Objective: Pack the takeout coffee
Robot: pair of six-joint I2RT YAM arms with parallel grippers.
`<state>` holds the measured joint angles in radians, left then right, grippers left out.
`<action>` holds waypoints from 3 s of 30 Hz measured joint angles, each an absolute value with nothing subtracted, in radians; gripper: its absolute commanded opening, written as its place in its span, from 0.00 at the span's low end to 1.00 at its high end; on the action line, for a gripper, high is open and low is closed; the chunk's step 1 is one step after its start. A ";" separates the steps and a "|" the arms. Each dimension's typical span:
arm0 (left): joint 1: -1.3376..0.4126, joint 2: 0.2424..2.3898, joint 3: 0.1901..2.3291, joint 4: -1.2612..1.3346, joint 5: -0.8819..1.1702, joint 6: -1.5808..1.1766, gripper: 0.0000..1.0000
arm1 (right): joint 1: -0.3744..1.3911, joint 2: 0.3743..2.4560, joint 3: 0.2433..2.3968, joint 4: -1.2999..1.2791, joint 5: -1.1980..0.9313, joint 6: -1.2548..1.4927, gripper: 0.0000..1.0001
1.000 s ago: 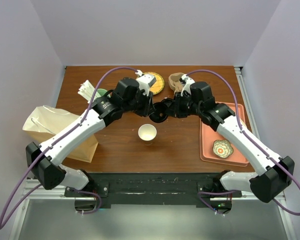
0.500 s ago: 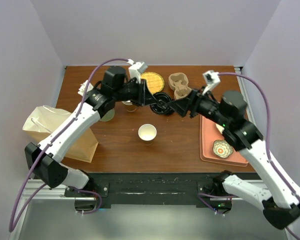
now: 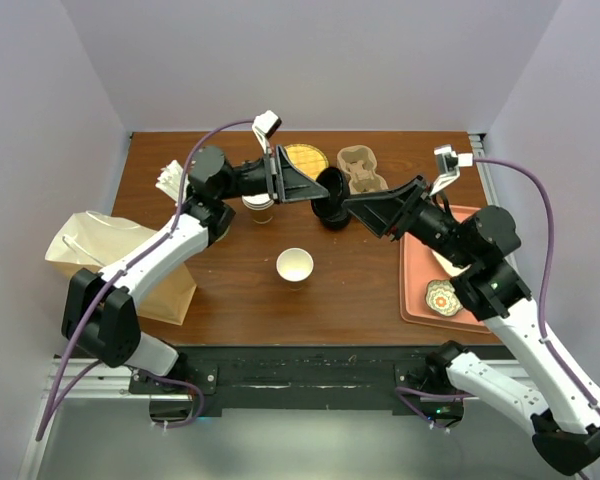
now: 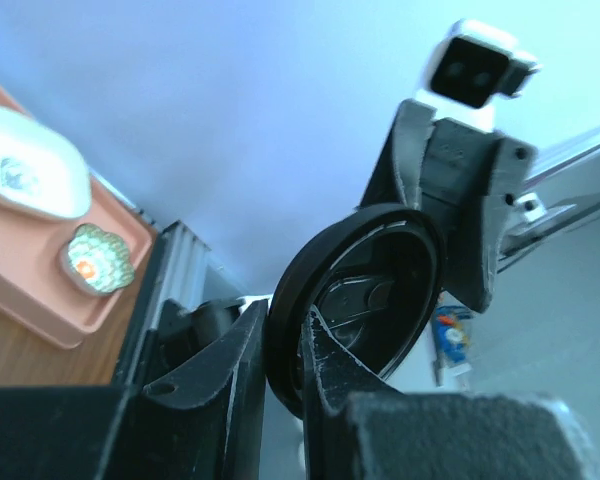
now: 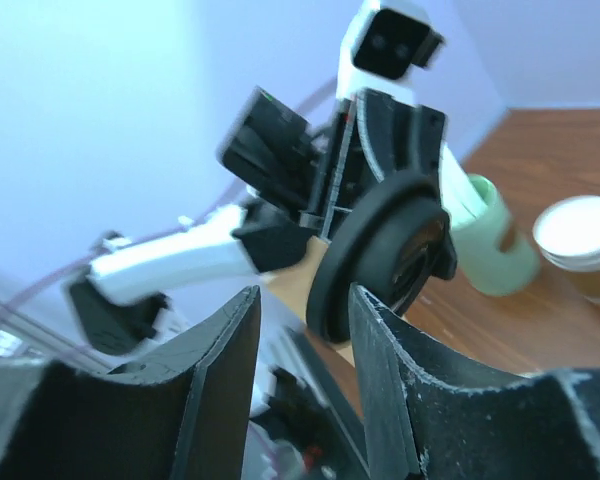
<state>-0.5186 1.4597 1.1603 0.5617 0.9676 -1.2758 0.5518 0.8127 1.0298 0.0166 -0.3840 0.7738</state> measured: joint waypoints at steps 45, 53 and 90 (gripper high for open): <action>-0.516 1.446 1.046 0.931 0.905 -1.574 0.80 | 0.554 0.936 0.991 0.418 -0.560 1.050 0.00; -0.487 1.340 1.139 0.422 0.779 -1.195 0.99 | 0.554 0.942 1.129 0.184 -0.501 0.911 0.00; -0.422 0.694 1.479 -0.743 -0.421 -0.474 1.00 | 0.988 1.912 1.850 -1.087 0.183 0.563 0.00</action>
